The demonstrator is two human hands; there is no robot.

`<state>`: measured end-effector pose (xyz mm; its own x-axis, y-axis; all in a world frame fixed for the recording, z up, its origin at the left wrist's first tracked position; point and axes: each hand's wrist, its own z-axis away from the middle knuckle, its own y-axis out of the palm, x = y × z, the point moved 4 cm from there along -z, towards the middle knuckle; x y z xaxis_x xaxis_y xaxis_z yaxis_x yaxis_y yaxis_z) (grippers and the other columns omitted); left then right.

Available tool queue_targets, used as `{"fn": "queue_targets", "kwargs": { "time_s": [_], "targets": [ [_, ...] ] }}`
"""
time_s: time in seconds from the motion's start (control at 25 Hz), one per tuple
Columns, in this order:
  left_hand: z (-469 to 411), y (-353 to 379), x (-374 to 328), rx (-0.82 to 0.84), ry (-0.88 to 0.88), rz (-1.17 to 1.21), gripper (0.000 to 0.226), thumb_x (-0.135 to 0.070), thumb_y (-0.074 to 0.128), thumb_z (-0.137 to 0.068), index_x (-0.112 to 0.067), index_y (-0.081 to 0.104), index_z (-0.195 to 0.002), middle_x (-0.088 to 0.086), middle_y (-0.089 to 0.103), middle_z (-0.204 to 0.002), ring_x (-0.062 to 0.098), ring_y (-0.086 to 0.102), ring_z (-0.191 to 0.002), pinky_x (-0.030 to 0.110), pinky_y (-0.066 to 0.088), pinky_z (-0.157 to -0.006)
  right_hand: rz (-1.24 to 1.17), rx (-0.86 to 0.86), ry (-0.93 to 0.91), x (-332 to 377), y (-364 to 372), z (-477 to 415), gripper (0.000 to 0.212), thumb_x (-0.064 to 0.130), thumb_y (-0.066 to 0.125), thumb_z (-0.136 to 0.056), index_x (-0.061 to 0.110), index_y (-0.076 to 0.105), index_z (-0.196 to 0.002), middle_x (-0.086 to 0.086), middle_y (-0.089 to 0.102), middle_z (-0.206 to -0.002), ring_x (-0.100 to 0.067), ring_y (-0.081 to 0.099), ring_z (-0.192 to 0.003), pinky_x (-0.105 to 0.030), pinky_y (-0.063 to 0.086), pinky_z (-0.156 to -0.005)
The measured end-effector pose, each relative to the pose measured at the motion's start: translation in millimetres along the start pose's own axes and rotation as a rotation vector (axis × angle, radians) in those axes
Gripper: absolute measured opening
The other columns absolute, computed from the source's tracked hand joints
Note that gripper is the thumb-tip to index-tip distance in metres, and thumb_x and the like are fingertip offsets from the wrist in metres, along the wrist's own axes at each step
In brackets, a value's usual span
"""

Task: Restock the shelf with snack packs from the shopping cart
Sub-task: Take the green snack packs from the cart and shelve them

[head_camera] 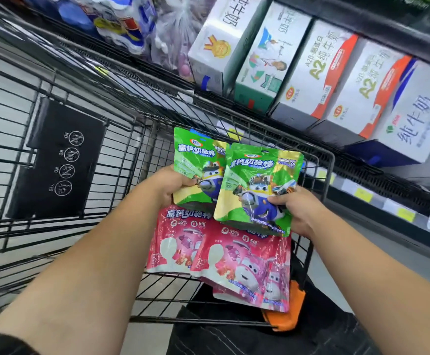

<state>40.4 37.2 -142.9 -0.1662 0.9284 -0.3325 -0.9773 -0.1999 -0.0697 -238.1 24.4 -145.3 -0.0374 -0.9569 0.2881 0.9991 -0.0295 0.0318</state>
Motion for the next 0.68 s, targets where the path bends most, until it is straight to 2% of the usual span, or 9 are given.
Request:
{"fn": "queue_targets", "kwargs": {
  "time_s": [0.08, 0.28, 0.4, 0.52, 0.6, 0.68],
  "targets": [
    [13, -8, 10, 0.008, 0.003, 0.048, 0.029, 0.017, 0.057, -0.087, -0.009, 0.058, -0.1, 0.008, 0.073, -0.064, 0.021, 0.071, -0.052, 0.043, 0.059, -0.048, 0.025, 0.036, -0.033, 1, -5, 17, 0.035, -0.018, 0.056, -0.085, 0.005, 0.059, -0.112, -0.023, 0.07, -0.109, -0.035, 0.072, -0.085, -0.049, 0.061, -0.071],
    [54, -28, 26, 0.056, 0.053, 0.073, 0.041, 0.019, 0.057, -0.084, -0.007, 0.059, -0.117, 0.011, 0.076, -0.082, 0.025, 0.073, -0.067, 0.045, 0.062, -0.063, 0.096, 0.094, -0.116, 7, -17, 53, 0.033, -0.018, 0.058, -0.085, 0.002, 0.058, -0.112, -0.024, 0.069, -0.101, -0.029, 0.072, -0.072, -0.039, 0.062, -0.059],
    [82, -26, 25, 0.108, 0.096, 0.102, 0.037, 0.018, 0.056, -0.085, -0.003, 0.06, -0.116, 0.015, 0.076, -0.091, 0.029, 0.073, -0.076, 0.049, 0.062, -0.068, 0.099, 0.123, -0.165, 11, -24, 75, 0.032, -0.018, 0.059, -0.084, 0.002, 0.059, -0.109, -0.022, 0.07, -0.098, -0.027, 0.073, -0.07, -0.038, 0.062, -0.059],
    [115, -12, 17, 0.189, 0.165, 0.131, 0.036, 0.02, 0.052, -0.085, -0.004, 0.061, -0.11, 0.016, 0.075, -0.091, 0.028, 0.073, -0.074, 0.049, 0.061, -0.069, 0.066, 0.102, -0.223, 14, -36, 100, 0.029, -0.019, 0.059, -0.083, 0.005, 0.061, -0.1, -0.018, 0.071, -0.09, -0.029, 0.072, -0.072, -0.042, 0.063, -0.065],
    [133, -3, 11, 0.231, 0.206, 0.134, 0.042, 0.019, 0.053, -0.083, -0.002, 0.059, -0.118, 0.02, 0.072, -0.102, 0.031, 0.072, -0.081, 0.052, 0.06, -0.075, 0.044, 0.109, -0.248, 16, -49, 116, 0.028, -0.018, 0.06, -0.083, 0.006, 0.062, -0.096, -0.015, 0.073, -0.086, -0.028, 0.072, -0.074, -0.04, 0.063, -0.065],
    [146, 3, 5, 0.255, 0.218, 0.116, 0.055, 0.015, 0.061, -0.074, 0.001, 0.055, -0.127, 0.027, 0.066, -0.116, 0.037, 0.068, -0.096, 0.058, 0.056, -0.082, -0.022, 0.157, -0.248, 18, -60, 129, 0.032, -0.016, 0.061, -0.079, 0.005, 0.063, -0.103, -0.018, 0.074, -0.092, -0.029, 0.073, -0.077, -0.039, 0.062, -0.064]
  ]
}}
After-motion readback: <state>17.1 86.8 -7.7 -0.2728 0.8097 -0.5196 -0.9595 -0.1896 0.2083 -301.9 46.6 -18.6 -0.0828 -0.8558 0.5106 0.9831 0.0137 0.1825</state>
